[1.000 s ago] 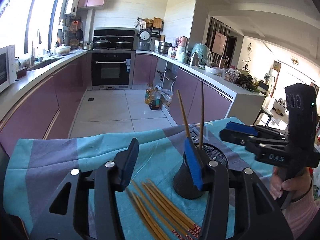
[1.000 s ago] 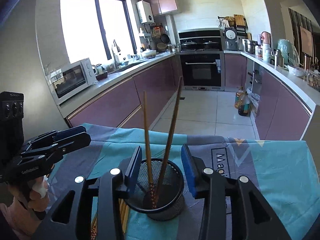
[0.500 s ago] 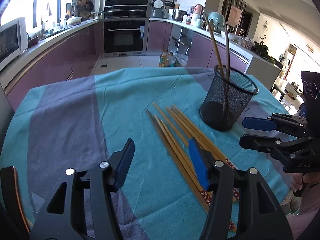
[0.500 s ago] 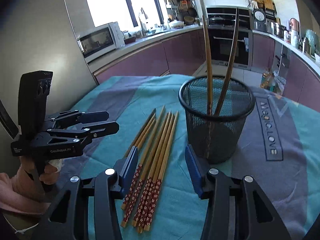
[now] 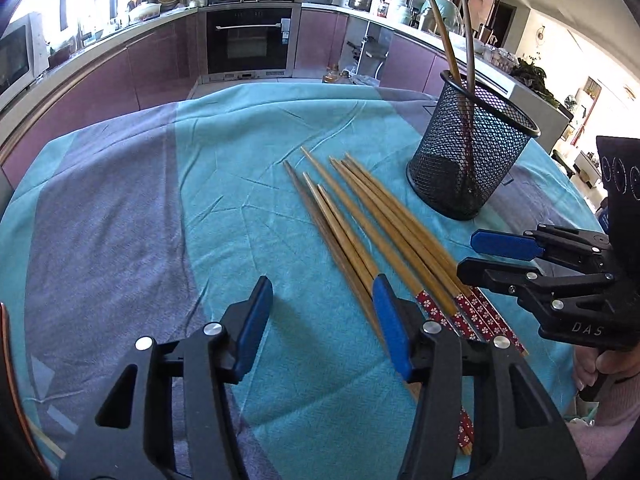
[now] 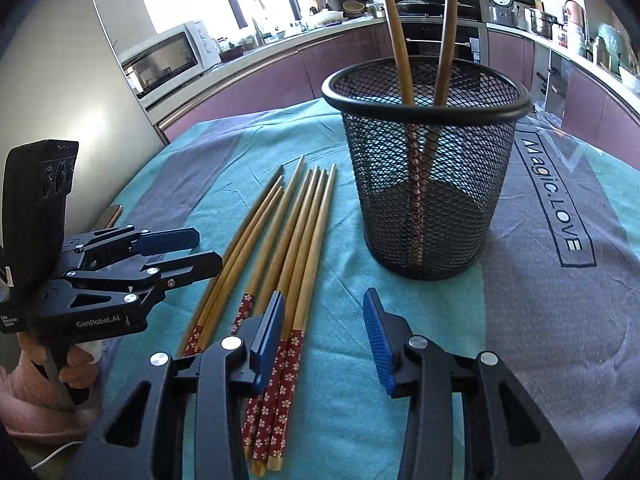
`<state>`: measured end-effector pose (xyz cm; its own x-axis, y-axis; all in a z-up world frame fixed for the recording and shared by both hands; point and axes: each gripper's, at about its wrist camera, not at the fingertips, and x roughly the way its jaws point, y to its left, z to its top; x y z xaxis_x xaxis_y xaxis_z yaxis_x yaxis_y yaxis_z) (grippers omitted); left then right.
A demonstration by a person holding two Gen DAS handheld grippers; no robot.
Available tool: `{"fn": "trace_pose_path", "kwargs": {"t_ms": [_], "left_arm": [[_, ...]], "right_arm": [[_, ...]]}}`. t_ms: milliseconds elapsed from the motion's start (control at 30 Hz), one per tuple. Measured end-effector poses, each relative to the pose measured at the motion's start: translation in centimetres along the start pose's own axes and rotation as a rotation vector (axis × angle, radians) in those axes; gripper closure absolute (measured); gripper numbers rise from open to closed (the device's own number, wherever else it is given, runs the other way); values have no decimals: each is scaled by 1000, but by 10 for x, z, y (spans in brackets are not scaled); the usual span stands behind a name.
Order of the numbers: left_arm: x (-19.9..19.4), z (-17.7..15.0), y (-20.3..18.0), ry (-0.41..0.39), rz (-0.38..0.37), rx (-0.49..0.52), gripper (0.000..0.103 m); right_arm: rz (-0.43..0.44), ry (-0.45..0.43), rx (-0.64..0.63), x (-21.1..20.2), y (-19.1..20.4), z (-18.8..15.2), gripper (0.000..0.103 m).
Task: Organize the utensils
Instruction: 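Withdraw both open tools from the cup back toward the chopsticks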
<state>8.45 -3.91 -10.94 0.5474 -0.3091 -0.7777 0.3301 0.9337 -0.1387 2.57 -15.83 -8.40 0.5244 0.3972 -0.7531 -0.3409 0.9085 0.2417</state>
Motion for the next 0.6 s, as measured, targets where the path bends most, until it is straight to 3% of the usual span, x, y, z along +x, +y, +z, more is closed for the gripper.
{"fn": "trace_pose_path", "kwargs": {"t_ms": [300, 600], "left_arm": [[5, 2, -4, 12, 19, 21, 54], [7, 0, -2, 28, 3, 51, 66]], "right_arm": [[-42, -3, -24, 4, 3, -2, 69], [-87, 6, -66, 4, 9, -2, 71]]}}
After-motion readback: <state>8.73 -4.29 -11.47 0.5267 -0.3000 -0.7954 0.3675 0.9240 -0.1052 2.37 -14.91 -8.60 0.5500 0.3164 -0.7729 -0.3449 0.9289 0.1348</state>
